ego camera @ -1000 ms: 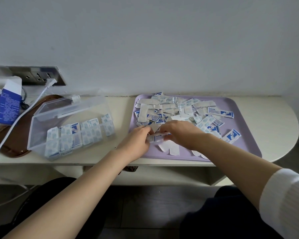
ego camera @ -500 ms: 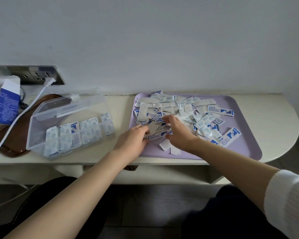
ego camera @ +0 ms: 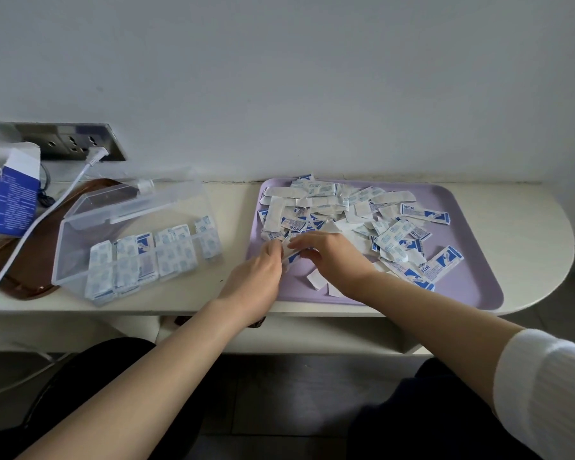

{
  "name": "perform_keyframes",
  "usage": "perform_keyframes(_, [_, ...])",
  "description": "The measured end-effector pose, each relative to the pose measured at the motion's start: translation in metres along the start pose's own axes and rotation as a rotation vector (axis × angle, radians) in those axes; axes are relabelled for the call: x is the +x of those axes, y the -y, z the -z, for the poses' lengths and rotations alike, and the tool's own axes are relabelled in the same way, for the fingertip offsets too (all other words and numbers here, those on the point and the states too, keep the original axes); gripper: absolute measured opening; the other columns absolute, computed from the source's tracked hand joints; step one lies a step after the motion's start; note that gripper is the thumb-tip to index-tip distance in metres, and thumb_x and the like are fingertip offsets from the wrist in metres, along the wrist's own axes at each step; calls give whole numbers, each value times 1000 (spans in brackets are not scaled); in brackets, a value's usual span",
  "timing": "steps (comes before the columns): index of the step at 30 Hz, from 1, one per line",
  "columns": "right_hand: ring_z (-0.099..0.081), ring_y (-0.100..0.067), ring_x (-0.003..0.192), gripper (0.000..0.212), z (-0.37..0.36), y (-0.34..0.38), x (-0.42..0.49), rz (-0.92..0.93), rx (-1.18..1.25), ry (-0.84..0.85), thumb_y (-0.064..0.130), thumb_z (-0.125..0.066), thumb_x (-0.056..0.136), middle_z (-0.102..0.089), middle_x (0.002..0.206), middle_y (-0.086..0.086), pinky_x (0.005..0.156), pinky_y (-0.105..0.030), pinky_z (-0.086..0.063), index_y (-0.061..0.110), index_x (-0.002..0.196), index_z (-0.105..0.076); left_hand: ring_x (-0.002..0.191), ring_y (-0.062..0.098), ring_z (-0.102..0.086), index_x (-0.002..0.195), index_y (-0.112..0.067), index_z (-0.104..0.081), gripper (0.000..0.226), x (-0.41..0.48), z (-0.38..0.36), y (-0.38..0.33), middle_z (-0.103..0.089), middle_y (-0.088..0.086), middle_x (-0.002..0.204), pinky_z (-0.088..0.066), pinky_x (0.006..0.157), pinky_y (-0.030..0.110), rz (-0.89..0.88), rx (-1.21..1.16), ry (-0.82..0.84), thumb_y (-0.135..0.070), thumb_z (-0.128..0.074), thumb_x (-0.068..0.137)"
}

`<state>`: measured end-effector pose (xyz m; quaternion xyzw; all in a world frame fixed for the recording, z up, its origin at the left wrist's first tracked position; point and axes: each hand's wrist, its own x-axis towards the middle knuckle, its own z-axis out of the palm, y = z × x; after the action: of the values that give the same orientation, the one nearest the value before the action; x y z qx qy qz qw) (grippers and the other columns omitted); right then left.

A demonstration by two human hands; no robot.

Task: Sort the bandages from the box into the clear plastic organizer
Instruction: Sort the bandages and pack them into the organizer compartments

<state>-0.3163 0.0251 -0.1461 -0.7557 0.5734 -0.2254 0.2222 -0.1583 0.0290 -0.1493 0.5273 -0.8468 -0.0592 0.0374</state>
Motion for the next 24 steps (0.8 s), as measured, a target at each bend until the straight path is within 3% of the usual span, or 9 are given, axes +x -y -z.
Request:
perform_keyframes(5, [-47,-18,126,62,3,0,-1,24,-373,173,-13,-47,79,-54,134,2,98,-34,-43,25,128,-56,102,30,-55,114,-3,-37,27,-2,-1,-3,-52,14,114,-29,66,27,-38,72,72,5,-38,88])
perform_keyframes(9, [-49,-18,118,49,6,3,3,98,-430,120,-5,-48,85,-61,120,1,88,-32,-46,24,123,-60,105,31,-54,115,-4,-38,20,-2,1,-2,-51,14,118,-31,70,29,-31,53,8,-5,-35,95])
perform_keyframes(13, [-58,-22,103,34,2,0,5,73,-446,137,5,-48,93,-63,111,-2,79,-32,-47,24,117,-63,102,32,-53,110,-6,-40,15,-4,-1,-2,-51,14,114,-27,67,29,-11,49,71,-8,-37,95])
perform_keyframes(19, [-60,-27,95,22,14,12,8,5,-247,32,13,-46,96,-66,107,-4,78,-33,-47,14,107,-65,93,36,-60,121,-12,-45,26,-2,7,2,-61,13,110,-36,64,33,63,-91,8,-13,-35,98])
perform_keyframes(24, [-62,-18,68,17,29,15,5,-39,-17,51,6,-48,94,-65,80,-5,70,-32,-50,8,92,-65,83,35,-56,105,-14,-53,19,-9,27,3,-65,12,96,-34,61,32,74,-234,-86,-23,-36,100])
